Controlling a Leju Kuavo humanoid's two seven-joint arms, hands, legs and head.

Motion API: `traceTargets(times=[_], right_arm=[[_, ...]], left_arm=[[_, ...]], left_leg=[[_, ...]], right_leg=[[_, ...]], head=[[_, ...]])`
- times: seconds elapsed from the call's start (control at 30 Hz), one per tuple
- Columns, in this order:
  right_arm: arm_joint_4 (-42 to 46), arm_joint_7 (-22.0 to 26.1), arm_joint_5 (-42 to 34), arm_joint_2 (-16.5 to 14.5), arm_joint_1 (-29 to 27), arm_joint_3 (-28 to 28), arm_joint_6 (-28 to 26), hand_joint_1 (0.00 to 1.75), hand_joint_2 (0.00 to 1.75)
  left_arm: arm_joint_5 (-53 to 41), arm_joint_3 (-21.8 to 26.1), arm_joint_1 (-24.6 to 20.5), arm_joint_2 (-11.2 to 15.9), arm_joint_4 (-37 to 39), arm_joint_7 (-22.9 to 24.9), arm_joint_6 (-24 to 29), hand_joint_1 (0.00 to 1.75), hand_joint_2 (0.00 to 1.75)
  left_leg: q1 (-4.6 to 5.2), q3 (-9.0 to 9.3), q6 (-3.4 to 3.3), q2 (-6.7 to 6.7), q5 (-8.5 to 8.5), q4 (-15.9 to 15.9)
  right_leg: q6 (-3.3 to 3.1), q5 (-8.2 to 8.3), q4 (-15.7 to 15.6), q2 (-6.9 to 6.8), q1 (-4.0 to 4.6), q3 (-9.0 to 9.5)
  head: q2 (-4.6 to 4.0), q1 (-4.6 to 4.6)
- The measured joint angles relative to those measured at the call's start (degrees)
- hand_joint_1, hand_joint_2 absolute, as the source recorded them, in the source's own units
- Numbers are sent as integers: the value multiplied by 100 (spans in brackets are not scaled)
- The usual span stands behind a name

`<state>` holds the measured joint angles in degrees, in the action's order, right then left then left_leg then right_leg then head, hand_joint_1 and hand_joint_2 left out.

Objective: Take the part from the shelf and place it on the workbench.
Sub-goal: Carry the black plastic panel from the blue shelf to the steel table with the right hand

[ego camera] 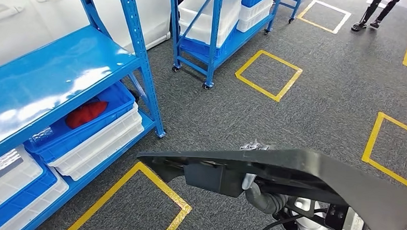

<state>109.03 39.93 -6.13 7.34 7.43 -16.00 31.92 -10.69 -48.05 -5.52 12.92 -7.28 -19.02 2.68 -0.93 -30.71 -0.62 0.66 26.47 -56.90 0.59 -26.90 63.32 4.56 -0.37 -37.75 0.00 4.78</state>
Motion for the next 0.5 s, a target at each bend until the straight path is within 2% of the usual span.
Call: traceTargets(times=[0.03, 0.07, 0.1, 0.13, 0.17, 0.2, 0.27, 0.3, 0.33, 0.4, 0.43, 0.5], right_arm=[[8, 1, -11, 11, -15, 0, -2, 175, 175], [10, 1, -28, 20, -33, 0, -2, 175, 175], [10, 0, -51, 28, -54, 0, -2, 175, 175], [13, 0, -78, 38, -71, 0, 1, 175, 175], [22, 0, -105, 50, -81, 0, 5, 175, 175], [40, 0, -130, 62, -83, 0, 10, 175, 175], [87, 1, -172, 75, -75, 0, 31, 175, 175], [110, 1, -193, 78, -69, 0, 58, 175, 175], [126, 1, -212, 78, -65, 0, 91, 175, 175], [152, 1, -238, 79, -63, -1, 168, 175, 175], [166, 1, -240, 78, -59, -2, 191, 175, 175], [191, 1, -237, 72, -29, -22, 217, 175, 175]], left_arm=[[-1, -26, 5, -10, 1, 8, 3, 0, 0], [-1, -49, 13, -22, 1, 11, 3, 0, 0], [-1, -68, 19, -34, 1, 12, -3, 0, 0], [-1, -82, 20, -45, 1, 10, -9, 0, 0], [-1, -95, 14, -55, 1, 8, -14, 0, 0], [-1, -111, 6, -65, 1, 6, -16, 0, 0], [0, -138, -6, -77, 1, 6, -15, 0, 0], [0, -148, -9, -79, 1, 8, -13, 0, 0], [0, -154, -11, -82, 1, 16, -5, 0, 0], [-1, -164, -28, -88, 1, 36, 16, 0, 0], [-1, -167, -37, -92, 0, 48, 29, 0, 0], [-1, -172, -44, -100, -1, 63, 50, 0, 0]], left_leg=[[7, -4, -15, -70, -4, 4], [14, -10, -23, -141, -2, 2], [20, -13, -26, -217, 2, -1], [23, -15, -28, -295, 7, -4], [24, -13, -24, -367, 14, -8], [25, -5, -13, -432, 24, -13], [48, 18, 30, -545, 56, -29], [65, 30, 57, -599, 73, -37], [81, 39, 86, -656, 88, -41], [82, 57, 150, -762, 122, -45], [68, 54, 185, -710, 172, -86], [40, -92, 235, -437, 438, -466]], right_leg=[[16, -200, 367, -174, 0, -167], [30, -369, 741, -293, -3, -336], [41, -457, 1005, -364, -9, -451], [47, -443, 1081, -410, -15, -472], [46, -333, 934, -452, -21, -378], [37, -162, 594, -529, -23, -180], [-17, 66, -146, -815, 7, 227], [-55, 107, -364, -906, 30, 338], [-94, 99, -449, -934, 51, 368], [-171, 122, -472, -782, 55, 357], [-206, 138, -489, -714, 45, 359], [-269, 168, -521, -588, 19, 365]], head=[[0, 0], [0, 1], [0, 0], [0, 0], [0, 0], [0, 0], [0, 1], [0, 1], [0, 1], [0, 1], [0, 1], [0, 1]])
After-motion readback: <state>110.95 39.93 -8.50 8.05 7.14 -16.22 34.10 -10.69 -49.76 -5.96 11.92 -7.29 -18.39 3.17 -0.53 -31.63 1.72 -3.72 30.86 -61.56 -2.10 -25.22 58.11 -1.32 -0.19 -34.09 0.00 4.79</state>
